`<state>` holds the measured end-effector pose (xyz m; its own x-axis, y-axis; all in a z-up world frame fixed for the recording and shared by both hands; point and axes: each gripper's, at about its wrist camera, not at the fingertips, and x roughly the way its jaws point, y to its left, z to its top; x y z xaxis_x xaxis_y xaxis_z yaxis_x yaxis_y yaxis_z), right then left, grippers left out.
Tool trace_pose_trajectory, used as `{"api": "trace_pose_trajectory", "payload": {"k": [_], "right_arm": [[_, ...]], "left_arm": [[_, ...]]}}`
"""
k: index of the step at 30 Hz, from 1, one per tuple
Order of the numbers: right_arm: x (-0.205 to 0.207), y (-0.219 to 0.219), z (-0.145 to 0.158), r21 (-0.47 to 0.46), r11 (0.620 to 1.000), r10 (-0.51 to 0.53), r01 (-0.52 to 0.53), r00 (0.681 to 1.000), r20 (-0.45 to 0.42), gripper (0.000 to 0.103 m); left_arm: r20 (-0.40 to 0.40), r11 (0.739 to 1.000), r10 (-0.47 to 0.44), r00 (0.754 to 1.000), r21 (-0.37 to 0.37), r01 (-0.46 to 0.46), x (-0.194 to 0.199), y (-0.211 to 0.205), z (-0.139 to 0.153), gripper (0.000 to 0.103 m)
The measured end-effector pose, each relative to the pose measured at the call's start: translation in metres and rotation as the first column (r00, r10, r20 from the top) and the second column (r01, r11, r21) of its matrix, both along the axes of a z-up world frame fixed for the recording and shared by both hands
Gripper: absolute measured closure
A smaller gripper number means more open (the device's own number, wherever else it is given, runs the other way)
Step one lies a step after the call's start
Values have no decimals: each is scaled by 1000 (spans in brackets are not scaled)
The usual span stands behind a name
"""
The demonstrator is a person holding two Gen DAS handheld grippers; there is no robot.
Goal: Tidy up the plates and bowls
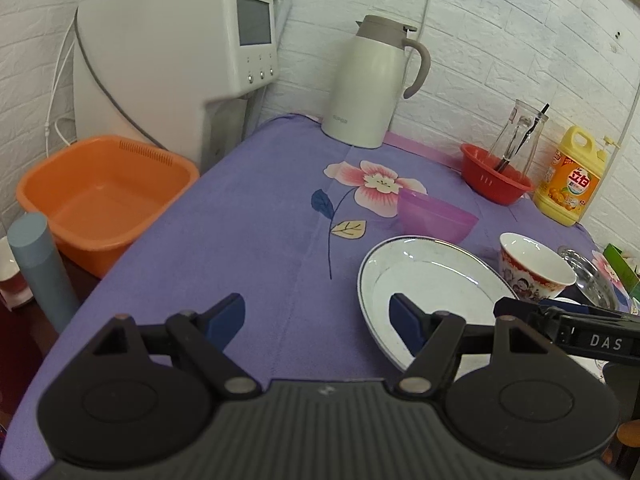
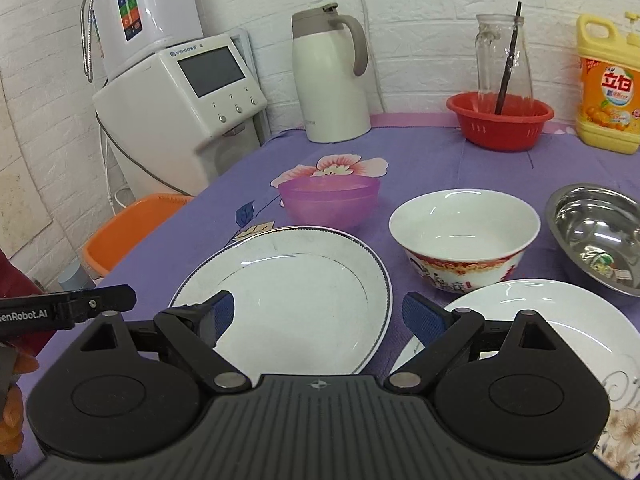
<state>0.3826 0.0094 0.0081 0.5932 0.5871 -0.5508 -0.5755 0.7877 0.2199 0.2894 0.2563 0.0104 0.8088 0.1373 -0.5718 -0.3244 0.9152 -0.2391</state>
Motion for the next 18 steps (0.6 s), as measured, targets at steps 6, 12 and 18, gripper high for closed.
{"api": "trace_pose_trajectory", "payload": {"k": [6, 12, 18], "right_arm": [[20, 20, -8, -49, 999, 15, -17, 999, -39, 0], [26, 31, -17, -75, 997, 8, -14, 997, -77, 0], [19, 42, -16, -57, 995, 72, -77, 994, -77, 0]], "left_arm": [[-9, 1000, 9, 1000, -14, -9, 7, 11, -2, 31], [0, 1000, 27, 1000, -3, -27, 5, 21, -1, 31], [-31, 1000, -12, 999, -8, 12, 18, 10, -9, 31]]}}
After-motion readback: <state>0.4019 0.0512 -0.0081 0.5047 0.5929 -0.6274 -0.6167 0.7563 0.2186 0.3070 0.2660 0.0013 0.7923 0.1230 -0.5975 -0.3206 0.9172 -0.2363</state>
